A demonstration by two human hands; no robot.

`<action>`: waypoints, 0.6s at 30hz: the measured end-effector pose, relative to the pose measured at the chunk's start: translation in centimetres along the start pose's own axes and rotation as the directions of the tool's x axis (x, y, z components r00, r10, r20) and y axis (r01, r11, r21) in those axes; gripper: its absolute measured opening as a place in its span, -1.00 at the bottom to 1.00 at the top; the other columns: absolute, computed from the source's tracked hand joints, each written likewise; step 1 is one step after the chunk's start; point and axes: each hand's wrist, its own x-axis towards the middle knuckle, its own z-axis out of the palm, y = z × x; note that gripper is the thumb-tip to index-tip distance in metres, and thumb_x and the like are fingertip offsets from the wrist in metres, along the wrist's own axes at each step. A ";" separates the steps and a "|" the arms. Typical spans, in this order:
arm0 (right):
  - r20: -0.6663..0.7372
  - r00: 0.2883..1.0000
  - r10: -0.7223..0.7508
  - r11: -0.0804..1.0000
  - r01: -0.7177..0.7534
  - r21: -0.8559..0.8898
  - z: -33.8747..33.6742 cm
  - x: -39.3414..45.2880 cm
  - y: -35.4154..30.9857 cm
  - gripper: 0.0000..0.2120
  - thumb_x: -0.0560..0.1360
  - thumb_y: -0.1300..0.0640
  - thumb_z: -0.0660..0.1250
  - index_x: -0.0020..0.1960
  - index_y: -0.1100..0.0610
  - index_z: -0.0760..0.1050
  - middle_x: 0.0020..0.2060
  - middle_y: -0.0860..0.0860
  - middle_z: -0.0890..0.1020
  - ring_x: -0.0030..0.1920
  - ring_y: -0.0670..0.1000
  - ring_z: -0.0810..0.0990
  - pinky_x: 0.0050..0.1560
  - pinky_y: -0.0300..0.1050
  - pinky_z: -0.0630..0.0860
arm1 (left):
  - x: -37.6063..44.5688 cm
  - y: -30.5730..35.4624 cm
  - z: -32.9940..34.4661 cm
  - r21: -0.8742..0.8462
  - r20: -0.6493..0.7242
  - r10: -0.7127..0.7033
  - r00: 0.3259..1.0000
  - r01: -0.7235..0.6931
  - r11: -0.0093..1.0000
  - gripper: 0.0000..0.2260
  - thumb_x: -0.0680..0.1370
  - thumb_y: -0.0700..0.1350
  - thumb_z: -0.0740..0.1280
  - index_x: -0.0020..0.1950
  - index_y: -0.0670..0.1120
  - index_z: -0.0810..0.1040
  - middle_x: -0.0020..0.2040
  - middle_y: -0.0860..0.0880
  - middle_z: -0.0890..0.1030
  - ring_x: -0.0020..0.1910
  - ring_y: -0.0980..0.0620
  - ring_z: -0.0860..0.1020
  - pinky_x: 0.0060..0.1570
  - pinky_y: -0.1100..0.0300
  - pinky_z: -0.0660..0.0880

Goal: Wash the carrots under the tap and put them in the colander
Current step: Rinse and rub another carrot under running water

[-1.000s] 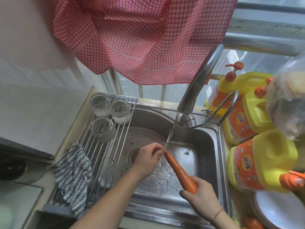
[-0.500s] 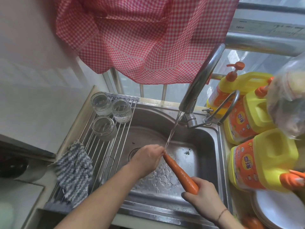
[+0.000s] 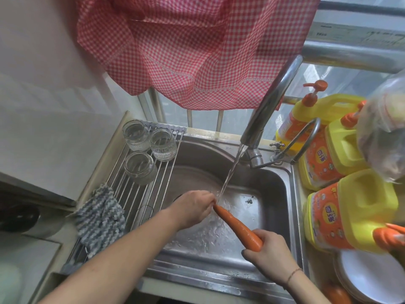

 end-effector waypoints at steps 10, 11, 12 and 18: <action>0.112 0.994 0.009 0.988 -0.027 0.153 -0.7 -0.1 0.4 -0.77 0.17 0.09 0.46 -0.39 0.09 0.40 -0.50 -0.10 0.32 -0.47 -0.09 0.25 -0.37 -0.18 0.20 | 0.6 0.2 -0.8 -0.212 0.023 -0.085 0.996 0.088 0.973 -0.87 0.59 -0.19 0.28 0.00 -0.13 0.62 -0.17 -0.02 0.63 -0.21 0.09 0.51 -0.13 0.25 0.43; 0.118 0.993 0.009 0.987 -0.028 0.156 -0.8 -0.1 0.5 -0.76 0.17 0.09 0.47 -0.39 0.09 0.40 -0.50 -0.10 0.32 -0.46 -0.09 0.25 -0.37 -0.17 0.20 | 0.6 0.3 -0.8 -0.234 0.033 -0.093 0.995 0.098 0.967 -0.87 0.60 -0.19 0.27 -0.02 -0.13 0.62 -0.20 0.01 0.61 -0.25 0.12 0.50 -0.16 0.26 0.44; 0.120 0.993 0.008 0.987 -0.027 0.159 -0.9 -0.2 0.5 -0.76 0.17 0.08 0.47 -0.38 0.10 0.40 -0.50 -0.10 0.32 -0.46 -0.09 0.25 -0.37 -0.18 0.20 | 0.7 0.5 -0.9 -0.254 0.045 -0.104 0.994 0.112 0.961 -0.86 0.60 -0.20 0.26 -0.04 -0.13 0.61 -0.23 0.02 0.60 -0.28 0.15 0.48 -0.19 0.28 0.43; 0.116 0.993 0.008 0.985 -0.028 0.172 -0.9 -0.1 0.4 -0.74 0.19 0.10 0.49 -0.36 0.14 0.40 -0.50 -0.10 0.32 -0.47 -0.08 0.25 -0.38 -0.20 0.20 | 0.7 0.6 -1.2 -0.243 0.079 -0.097 0.992 0.114 0.963 -0.86 0.63 -0.17 0.23 -0.03 -0.11 0.58 -0.24 0.07 0.55 -0.31 0.17 0.43 -0.20 0.32 0.37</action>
